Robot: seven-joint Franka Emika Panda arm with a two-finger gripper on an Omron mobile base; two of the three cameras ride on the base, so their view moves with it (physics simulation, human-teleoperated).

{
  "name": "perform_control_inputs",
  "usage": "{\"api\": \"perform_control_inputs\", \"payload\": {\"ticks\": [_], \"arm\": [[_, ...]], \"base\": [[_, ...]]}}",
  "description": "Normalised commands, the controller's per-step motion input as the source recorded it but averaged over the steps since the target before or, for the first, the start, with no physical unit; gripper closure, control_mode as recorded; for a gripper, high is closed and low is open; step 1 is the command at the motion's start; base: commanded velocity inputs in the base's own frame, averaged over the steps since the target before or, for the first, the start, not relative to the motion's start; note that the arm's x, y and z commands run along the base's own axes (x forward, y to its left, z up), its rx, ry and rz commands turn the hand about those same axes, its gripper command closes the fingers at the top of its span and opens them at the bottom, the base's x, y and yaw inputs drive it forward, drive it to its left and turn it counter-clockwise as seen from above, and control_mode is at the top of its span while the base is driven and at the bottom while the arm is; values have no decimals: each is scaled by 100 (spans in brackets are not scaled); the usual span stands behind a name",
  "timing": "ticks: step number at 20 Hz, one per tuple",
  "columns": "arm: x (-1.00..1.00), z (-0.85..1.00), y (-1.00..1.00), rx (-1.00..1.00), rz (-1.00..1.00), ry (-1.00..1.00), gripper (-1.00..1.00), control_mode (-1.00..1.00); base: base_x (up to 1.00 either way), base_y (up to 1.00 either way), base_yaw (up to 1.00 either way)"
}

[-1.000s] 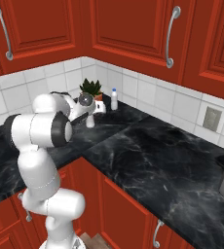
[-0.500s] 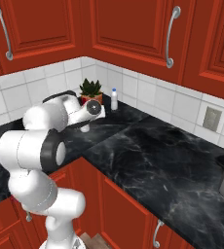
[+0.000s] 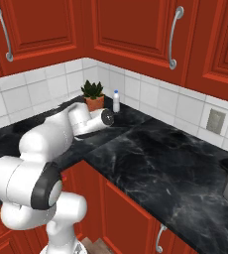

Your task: Place the drinks on the dining counter in a tight cluster.

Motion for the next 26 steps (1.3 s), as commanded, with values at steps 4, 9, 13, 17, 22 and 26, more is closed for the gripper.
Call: {"api": "perform_control_inputs", "payload": {"ticks": [4,9,13,17,22,26], "arm": [[-42,12,-2,0,26,0,100,-100],[-39,6,-1,-5,17,0,100,-100],[-38,0,0,-8,1,-3,100,-100],[-29,0,-1,-2,0,-8,100,-100],[0,0,0,0,0,0,100,-100],[0,0,0,0,0,0,100,-100]], "base": [[0,0,0],[0,0,0],[0,0,0],[0,0,0],[0,0,0],[0,0,0]]}}
